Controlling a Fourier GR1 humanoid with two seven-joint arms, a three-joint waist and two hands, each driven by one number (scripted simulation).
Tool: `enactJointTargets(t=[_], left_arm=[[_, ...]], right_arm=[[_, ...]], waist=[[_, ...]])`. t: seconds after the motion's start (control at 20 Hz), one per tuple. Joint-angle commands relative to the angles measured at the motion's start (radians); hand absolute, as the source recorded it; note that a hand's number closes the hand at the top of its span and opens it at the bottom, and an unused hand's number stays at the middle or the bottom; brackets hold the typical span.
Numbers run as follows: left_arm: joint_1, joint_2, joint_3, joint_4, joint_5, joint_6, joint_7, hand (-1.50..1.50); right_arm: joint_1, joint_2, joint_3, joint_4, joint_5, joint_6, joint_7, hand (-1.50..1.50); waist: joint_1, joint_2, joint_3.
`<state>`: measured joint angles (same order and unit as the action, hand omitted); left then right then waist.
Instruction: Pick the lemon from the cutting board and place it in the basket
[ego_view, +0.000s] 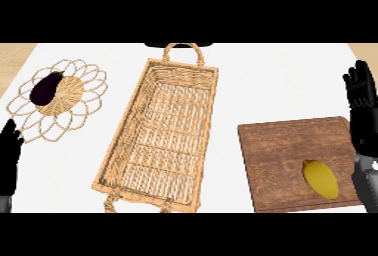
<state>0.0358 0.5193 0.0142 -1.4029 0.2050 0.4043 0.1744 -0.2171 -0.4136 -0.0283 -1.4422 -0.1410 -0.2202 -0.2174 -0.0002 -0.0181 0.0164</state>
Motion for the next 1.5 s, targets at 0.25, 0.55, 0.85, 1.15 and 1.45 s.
enactJointTargets(t=[0.25,0.55,0.85,1.15,1.45], left_arm=[[-0.202,0.064,-0.132,-0.170,-0.076,-0.178,-0.172,0.00],[-0.204,0.034,-0.160,-0.160,-0.075,-0.209,-0.184,0.00],[-0.186,0.032,-0.156,-0.163,-0.079,-0.219,-0.193,0.00],[-0.207,0.053,-0.147,-0.171,-0.067,-0.248,-0.183,0.00],[-0.256,0.032,-0.156,-0.142,-0.080,-0.246,-0.181,0.00]], right_arm=[[-0.055,0.073,0.354,-0.133,-0.158,0.484,0.043,1.50],[0.226,0.242,0.537,-0.397,-0.200,0.364,0.143,-1.50],[0.115,-0.004,0.398,-0.646,0.111,0.195,0.357,-1.50],[-0.035,-0.365,0.260,-0.678,0.212,0.411,0.591,-1.50],[-0.132,-0.633,0.283,-0.718,0.064,0.782,0.675,-1.50]], waist=[[0.009,0.015,-0.015],[-0.051,0.004,-0.019],[-0.047,0.001,-0.022],[-0.028,0.004,-0.025],[-0.017,0.016,-0.023]])
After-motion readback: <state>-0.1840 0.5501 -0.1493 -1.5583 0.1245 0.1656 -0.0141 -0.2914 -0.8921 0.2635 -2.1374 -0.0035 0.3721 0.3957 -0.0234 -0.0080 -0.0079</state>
